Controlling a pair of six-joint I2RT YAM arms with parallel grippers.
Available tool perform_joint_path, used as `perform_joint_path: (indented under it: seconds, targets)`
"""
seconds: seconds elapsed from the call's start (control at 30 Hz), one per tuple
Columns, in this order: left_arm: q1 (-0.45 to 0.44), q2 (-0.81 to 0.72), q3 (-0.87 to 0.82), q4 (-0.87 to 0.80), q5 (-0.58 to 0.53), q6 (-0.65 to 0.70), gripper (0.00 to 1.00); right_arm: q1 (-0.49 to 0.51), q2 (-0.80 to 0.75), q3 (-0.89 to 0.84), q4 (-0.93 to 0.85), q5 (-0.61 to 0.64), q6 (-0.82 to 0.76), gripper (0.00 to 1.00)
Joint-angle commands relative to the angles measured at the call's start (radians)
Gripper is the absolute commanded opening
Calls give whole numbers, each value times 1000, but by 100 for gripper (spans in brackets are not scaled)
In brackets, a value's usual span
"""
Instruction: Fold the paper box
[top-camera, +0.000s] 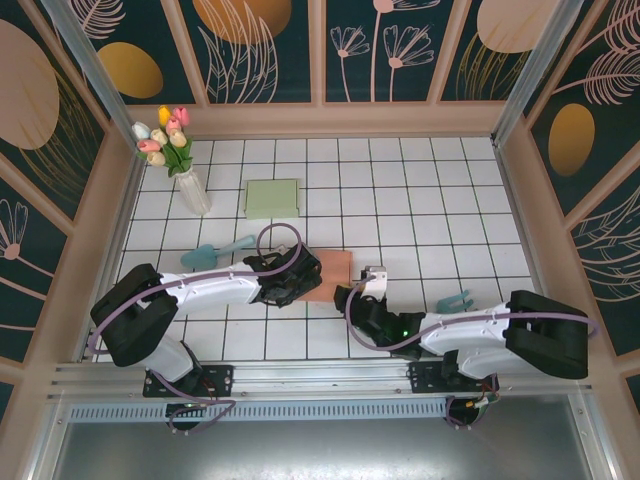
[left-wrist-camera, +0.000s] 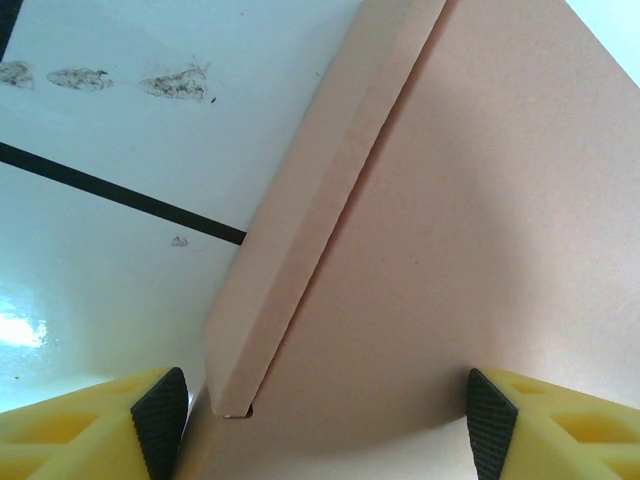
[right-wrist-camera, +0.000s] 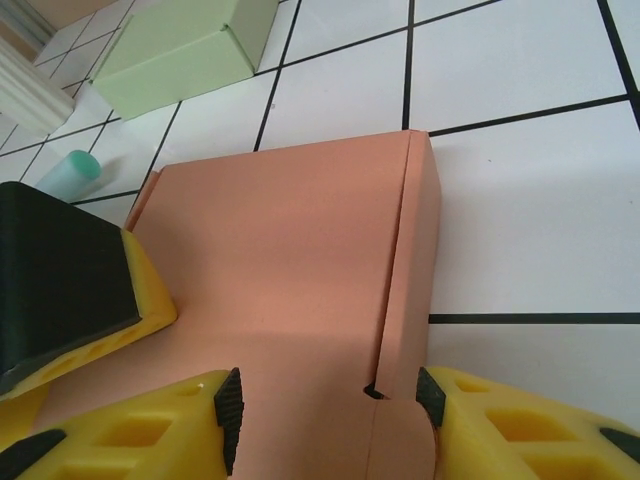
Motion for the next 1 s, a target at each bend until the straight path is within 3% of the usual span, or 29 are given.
perform_joint_path:
  seconds: [0.0, 0.47, 0.73, 0.97]
  targets:
    - [3, 31, -26, -54, -30, -7, 73, 9, -28, 9, -76, -2, -14, 52]
    - [4, 26, -25, -61, -34, -7, 73, 84, -27, 149, -331, 105, -13, 56]
    - [3, 26, -29, -64, -35, -5, 73, 83, 73, 177, -305, 99, -5, 56]
    - [3, 19, -30, -76, -46, -1, 73, 41, 51, 133, -223, 22, -30, 56]
